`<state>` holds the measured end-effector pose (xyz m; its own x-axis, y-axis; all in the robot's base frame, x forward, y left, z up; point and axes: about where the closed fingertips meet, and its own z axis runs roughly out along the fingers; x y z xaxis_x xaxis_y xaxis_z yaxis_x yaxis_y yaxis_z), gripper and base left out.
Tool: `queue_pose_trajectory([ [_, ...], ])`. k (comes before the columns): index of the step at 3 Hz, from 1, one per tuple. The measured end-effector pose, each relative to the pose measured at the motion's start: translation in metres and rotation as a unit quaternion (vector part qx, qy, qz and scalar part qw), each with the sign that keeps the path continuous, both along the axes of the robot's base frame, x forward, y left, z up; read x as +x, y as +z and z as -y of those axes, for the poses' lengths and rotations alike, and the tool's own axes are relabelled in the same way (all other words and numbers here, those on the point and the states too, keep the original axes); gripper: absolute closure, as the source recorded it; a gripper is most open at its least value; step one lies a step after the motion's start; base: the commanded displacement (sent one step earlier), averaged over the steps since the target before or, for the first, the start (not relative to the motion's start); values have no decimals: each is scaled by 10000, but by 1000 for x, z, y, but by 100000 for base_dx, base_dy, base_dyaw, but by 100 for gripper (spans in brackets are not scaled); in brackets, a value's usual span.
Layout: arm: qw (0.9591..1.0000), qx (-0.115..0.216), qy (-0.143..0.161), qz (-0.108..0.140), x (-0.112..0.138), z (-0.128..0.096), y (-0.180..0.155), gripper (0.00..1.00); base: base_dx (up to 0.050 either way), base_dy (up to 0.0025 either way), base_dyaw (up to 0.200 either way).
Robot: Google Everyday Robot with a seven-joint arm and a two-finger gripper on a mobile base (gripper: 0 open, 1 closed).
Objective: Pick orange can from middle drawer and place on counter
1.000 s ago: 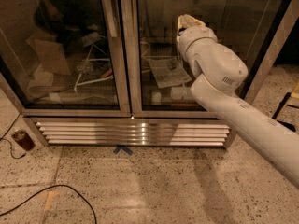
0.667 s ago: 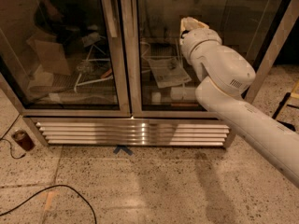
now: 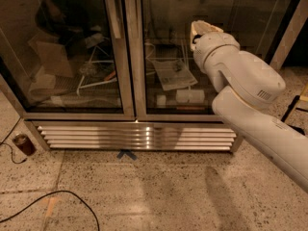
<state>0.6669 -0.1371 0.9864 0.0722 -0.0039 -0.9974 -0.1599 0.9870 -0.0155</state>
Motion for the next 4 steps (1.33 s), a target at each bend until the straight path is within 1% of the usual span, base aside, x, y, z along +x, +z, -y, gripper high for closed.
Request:
queue_pose_trajectory([
  [1, 9998, -2, 166, -100, -41, 0, 13, 100, 0, 0, 0],
  [2, 9998, -3, 166, -100, -41, 0, 13, 100, 0, 0, 0],
  [4, 9999, -126, 39, 103, -4, -9, 7, 100, 0, 0, 0],
])
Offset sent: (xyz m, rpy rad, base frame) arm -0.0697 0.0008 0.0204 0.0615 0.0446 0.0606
